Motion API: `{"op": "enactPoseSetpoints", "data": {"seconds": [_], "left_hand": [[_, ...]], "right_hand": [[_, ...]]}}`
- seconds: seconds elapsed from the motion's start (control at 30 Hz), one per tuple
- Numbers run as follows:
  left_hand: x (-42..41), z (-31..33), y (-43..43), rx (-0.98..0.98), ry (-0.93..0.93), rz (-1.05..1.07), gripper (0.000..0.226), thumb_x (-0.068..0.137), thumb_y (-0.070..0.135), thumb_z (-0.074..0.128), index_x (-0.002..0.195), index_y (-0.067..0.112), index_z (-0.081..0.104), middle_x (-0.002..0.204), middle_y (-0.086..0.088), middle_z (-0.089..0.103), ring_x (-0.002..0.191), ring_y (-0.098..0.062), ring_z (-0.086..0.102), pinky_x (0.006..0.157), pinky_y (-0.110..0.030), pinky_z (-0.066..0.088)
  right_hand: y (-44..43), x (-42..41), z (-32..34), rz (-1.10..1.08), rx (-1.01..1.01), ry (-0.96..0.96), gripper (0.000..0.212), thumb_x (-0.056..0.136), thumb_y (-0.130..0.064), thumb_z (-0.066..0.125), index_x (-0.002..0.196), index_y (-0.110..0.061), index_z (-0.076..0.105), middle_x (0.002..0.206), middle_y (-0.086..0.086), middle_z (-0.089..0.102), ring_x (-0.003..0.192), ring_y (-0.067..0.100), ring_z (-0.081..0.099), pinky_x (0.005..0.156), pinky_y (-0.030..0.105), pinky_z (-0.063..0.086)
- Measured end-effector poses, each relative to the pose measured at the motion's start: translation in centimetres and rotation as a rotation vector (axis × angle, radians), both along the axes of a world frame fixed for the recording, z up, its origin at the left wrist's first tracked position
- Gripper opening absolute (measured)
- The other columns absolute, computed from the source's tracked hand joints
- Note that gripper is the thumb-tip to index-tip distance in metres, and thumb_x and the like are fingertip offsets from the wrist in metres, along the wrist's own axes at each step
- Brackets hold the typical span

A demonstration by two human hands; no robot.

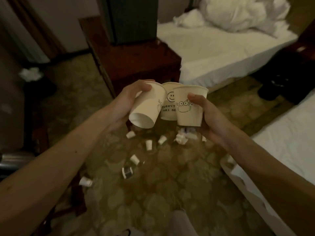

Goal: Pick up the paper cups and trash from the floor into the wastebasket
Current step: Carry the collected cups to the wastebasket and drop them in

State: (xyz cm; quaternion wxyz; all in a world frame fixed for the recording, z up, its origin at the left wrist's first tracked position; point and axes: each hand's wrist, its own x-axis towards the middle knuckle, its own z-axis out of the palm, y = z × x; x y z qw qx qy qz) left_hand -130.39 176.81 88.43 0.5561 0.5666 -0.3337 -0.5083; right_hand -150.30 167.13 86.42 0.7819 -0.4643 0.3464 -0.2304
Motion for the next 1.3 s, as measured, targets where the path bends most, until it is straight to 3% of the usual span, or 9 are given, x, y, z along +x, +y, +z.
{"op": "enactPoseSetpoints", "data": {"seconds": [0.17, 0.37, 0.47, 0.57, 0.67, 0.8, 0.97, 1.13, 1.3], "left_hand": [[-4.8, 6.5, -5.0, -0.068, -0.04, -0.046, 0.049, 0.078, 0.041, 0.067, 0.125, 0.033, 0.055, 0.112, -0.006, 0.065, 0.078, -0.015, 0.073, 0.056, -0.026, 0.055], [-9.3, 11.2, -13.2, -0.131, 0.023, -0.132, 0.056, 0.069, 0.044, 0.073, 0.119, 0.029, 0.053, 0.094, -0.004, 0.076, 0.078, -0.017, 0.075, 0.058, -0.029, 0.058], [-10.2, 12.5, -16.8, -0.176, 0.075, -0.245, 0.046, 0.067, 0.048, 0.072, 0.109, 0.032, 0.064, 0.091, 0.0, 0.077, 0.084, -0.018, 0.075, 0.063, -0.03, 0.059], [-10.3, 12.6, -20.6, -0.212, 0.093, -0.333, 0.025, 0.069, 0.051, 0.071, 0.09, 0.04, 0.078, 0.096, 0.001, 0.077, 0.09, -0.019, 0.074, 0.068, -0.031, 0.059], [-9.9, 11.8, -25.2, -0.222, 0.101, -0.4, 0.021, 0.072, 0.05, 0.069, 0.09, 0.041, 0.078, 0.096, 0.003, 0.077, 0.09, -0.017, 0.074, 0.066, -0.028, 0.059], [-8.5, 10.3, -32.1, -0.239, 0.153, -0.373, 0.033, 0.084, 0.042, 0.06, 0.113, 0.029, 0.069, 0.101, -0.002, 0.076, 0.091, -0.019, 0.074, 0.065, -0.03, 0.059], [-6.2, 9.0, -42.5, -0.222, 0.182, -0.43, 0.03, 0.086, 0.038, 0.058, 0.105, 0.026, 0.077, 0.113, -0.008, 0.073, 0.101, -0.023, 0.071, 0.088, -0.041, 0.056], [-5.2, 8.2, -51.9, -0.15, 0.198, -0.546, 0.032, 0.076, 0.044, 0.066, 0.098, 0.024, 0.079, 0.1, -0.008, 0.076, 0.088, -0.022, 0.074, 0.068, -0.036, 0.061], [-7.0, 5.9, -59.8, -0.041, 0.247, -0.652, 0.033, 0.072, 0.041, 0.072, 0.101, 0.026, 0.076, 0.103, -0.01, 0.075, 0.087, -0.026, 0.073, 0.071, -0.044, 0.06]], "right_hand": [[-5.1, -4.9, 4.8, 0.015, -0.09, -0.153, 0.071, 0.07, -0.042, 0.075, 0.134, -0.017, 0.054, 0.119, 0.012, 0.07, 0.105, 0.027, 0.069, 0.068, 0.034, 0.058], [-12.6, -10.1, 8.8, -0.022, -0.125, -0.279, 0.048, 0.078, -0.044, 0.069, 0.119, -0.018, 0.07, 0.119, 0.013, 0.07, 0.098, 0.026, 0.071, 0.063, 0.031, 0.059], [-16.3, -12.1, 10.2, -0.03, -0.131, -0.319, 0.046, 0.081, -0.044, 0.069, 0.12, -0.02, 0.071, 0.128, 0.013, 0.065, 0.11, 0.029, 0.067, 0.079, 0.04, 0.061], [-19.6, -13.0, 10.5, -0.026, -0.127, -0.363, 0.046, 0.076, -0.047, 0.073, 0.116, -0.023, 0.073, 0.131, 0.01, 0.064, 0.12, 0.03, 0.061, 0.099, 0.049, 0.047], [-23.0, -12.8, 10.1, -0.053, -0.13, -0.387, 0.046, 0.075, -0.047, 0.073, 0.115, -0.024, 0.073, 0.13, 0.01, 0.065, 0.119, 0.029, 0.062, 0.095, 0.048, 0.052], [-27.7, -11.5, 9.0, -0.178, -0.08, -0.383, 0.065, 0.068, -0.043, 0.083, 0.125, -0.018, 0.065, 0.128, 0.014, 0.065, 0.116, 0.032, 0.064, 0.086, 0.048, 0.057], [-35.2, -9.2, 7.9, -0.34, -0.049, -0.285, 0.058, 0.071, -0.041, 0.078, 0.122, -0.019, 0.064, 0.124, 0.012, 0.068, 0.113, 0.03, 0.065, 0.092, 0.051, 0.054], [-40.9, -8.8, 7.1, -0.498, -0.026, -0.265, 0.061, 0.074, -0.041, 0.074, 0.129, -0.018, 0.058, 0.123, 0.013, 0.068, 0.112, 0.03, 0.066, 0.083, 0.046, 0.057], [-45.2, -10.6, 5.2, -0.607, -0.032, -0.293, 0.061, 0.071, -0.042, 0.08, 0.125, -0.021, 0.065, 0.128, 0.015, 0.065, 0.119, 0.036, 0.061, 0.098, 0.059, 0.048]]}}
